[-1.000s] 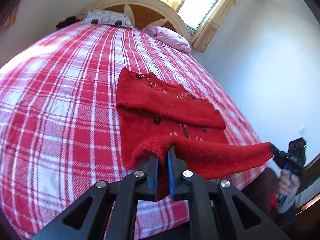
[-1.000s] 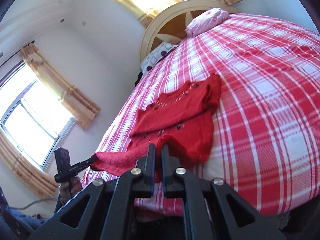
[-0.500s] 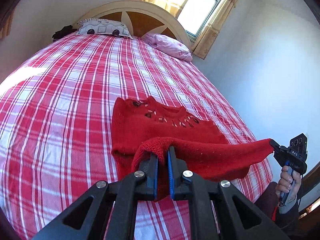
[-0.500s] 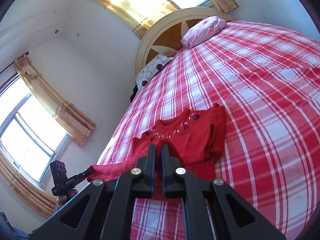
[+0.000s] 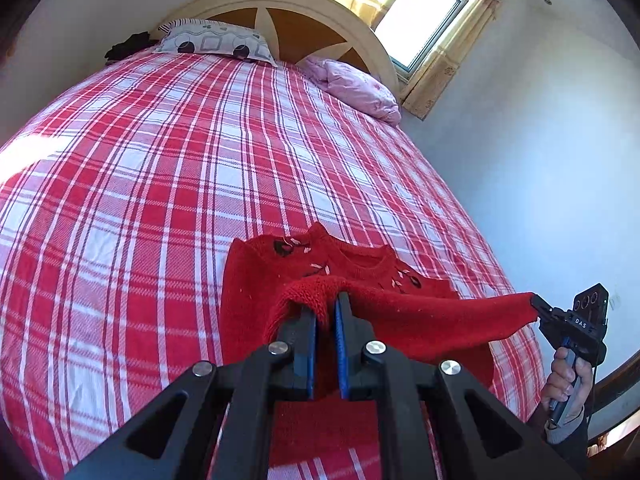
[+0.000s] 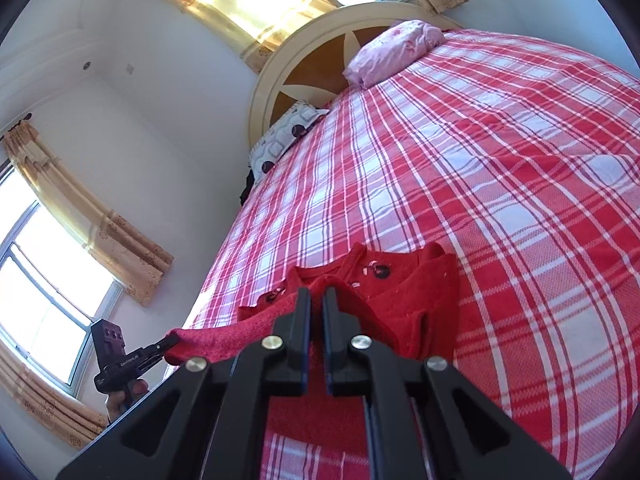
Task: Fold small clothes
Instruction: 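Lift the held hem and fold it up toward the collar, then lay the folded hem down on the sweater and open the left tool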
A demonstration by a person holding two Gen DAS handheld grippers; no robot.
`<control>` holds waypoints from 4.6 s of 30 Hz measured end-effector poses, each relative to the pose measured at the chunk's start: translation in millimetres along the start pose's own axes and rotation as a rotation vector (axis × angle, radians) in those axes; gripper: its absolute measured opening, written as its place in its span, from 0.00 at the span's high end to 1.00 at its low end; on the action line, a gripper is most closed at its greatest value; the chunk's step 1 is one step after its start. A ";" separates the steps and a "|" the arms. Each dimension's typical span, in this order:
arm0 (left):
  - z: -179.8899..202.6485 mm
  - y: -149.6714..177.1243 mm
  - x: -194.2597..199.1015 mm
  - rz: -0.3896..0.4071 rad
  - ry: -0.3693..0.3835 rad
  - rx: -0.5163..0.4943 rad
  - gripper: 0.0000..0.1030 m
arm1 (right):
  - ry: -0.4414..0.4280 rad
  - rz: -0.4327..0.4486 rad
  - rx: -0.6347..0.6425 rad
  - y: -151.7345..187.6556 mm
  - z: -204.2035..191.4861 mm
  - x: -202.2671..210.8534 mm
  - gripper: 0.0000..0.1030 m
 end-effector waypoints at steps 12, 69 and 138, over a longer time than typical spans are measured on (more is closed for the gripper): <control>-22.1 -16.5 -78.1 -0.091 -0.031 0.029 0.92 | 0.079 -0.074 -0.077 -21.2 61.3 -65.9 0.92; -58.0 12.3 -141.0 -0.178 -0.175 0.056 0.91 | 0.339 -0.323 0.070 17.9 79.4 -146.7 0.30; -47.4 116.1 -57.5 -0.034 -0.371 -0.094 0.91 | 0.506 -0.289 0.233 125.8 69.3 -30.2 0.72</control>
Point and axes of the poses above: each gripper's, at about its wrist camera, not at the fingertips, and x roughly against the way its jaws point, z to its right, y to its underside, the point moved 9 cm from there along -x, roughly the way its jaws point, and after that the axes turned 5 degrees about -y, right-handed, at the moved point
